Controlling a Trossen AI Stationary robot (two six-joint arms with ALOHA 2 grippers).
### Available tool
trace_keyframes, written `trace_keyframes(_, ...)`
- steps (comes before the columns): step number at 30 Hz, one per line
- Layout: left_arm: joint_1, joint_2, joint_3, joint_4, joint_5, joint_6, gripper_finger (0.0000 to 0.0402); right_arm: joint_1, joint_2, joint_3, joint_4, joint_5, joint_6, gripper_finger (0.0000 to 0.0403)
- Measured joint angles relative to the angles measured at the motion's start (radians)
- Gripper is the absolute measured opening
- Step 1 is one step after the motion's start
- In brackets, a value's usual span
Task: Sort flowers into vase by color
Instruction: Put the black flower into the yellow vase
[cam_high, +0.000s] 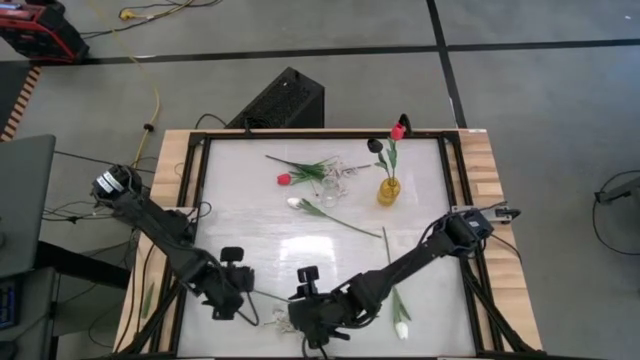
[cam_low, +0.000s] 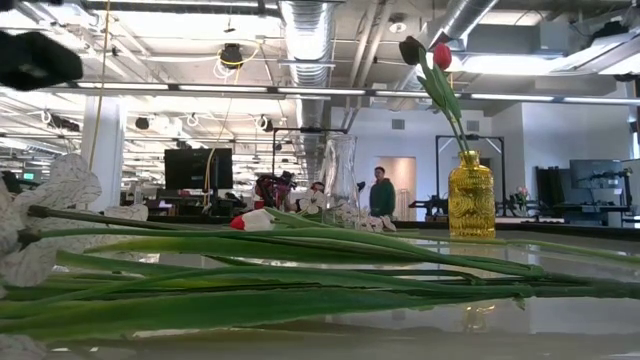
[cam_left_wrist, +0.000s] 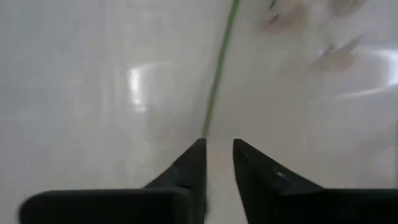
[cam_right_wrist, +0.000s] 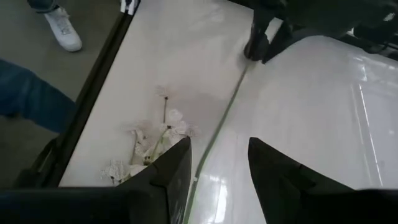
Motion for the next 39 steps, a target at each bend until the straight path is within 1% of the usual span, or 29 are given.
trace_keyframes(2, -0.020, 0.000, -0.037, 0.031, -0.035, 0.001, 0.0110, -0.001, 0.000, 0.000, 0.000, 0.000, -0.007, 0.0184)
trace_keyframes(5, -0.028, 0.000, -0.094, 0.095, -0.042, -0.007, 0.0143, -0.002, 0.000, 0.000, -0.001, 0.000, -0.010, 0.0184)
trace_keyframes(7, -0.030, 0.000, -0.128, 0.151, -0.046, -0.013, 0.0158, -0.002, 0.000, 0.000, -0.001, 0.000, -0.011, 0.0184)
trace_keyframes(12, -0.031, 0.000, -0.204, 0.288, -0.038, 0.015, 0.0169, -0.005, 0.000, 0.000, -0.019, 0.000, -0.013, 0.0184)
trace_keyframes(16, -0.030, 0.000, -0.231, 0.308, -0.025, 0.016, 0.0165, -0.008, 0.000, 0.000, -0.019, 0.001, -0.013, 0.0184)
trace_keyframes(20, -0.035, -0.001, -0.273, 0.340, 0.003, 0.003, 0.0153, -0.008, 0.000, 0.000, -0.023, 0.001, -0.013, 0.0184)
trace_keyframes(24, -0.035, -0.004, -0.313, 0.370, 0.013, -0.047, 0.0136, -0.007, 0.000, 0.000, -0.030, 0.001, -0.013, 0.0184)
trace_keyframes(26, -0.035, -0.006, -0.320, 0.368, 0.014, -0.065, 0.0123, -0.007, 0.000, 0.000, -0.040, 0.001, -0.013, 0.0184)
trace_keyframes(28, -0.035, -0.005, -0.317, 0.362, 0.014, -0.067, 0.0098, -0.007, 0.000, 0.000, -0.049, 0.001, -0.012, 0.0184)
trace_keyframes(32, -0.031, -0.001, -0.288, 0.328, 0.013, -0.066, 0.0020, -0.007, 0.000, 0.000, -0.101, 0.001, 0.013, 0.0184)
trace_keyframes(33, -0.028, 0.000, -0.276, 0.312, 0.013, -0.069, 0.0011, -0.007, 0.000, 0.000, -0.118, 0.001, 0.021, 0.0184)
trace_keyframes(36, -0.014, 0.000, -0.223, 0.250, -0.020, -0.086, 0.0006, -0.005, 0.000, 0.000, -0.160, 0.002, 0.042, 0.0184)
trace_keyframes(39, 0.007, 0.000, -0.143, 0.143, -0.070, -0.080, 0.0002, -0.004, 0.000, 0.000, -0.162, 0.002, 0.046, 0.0184)
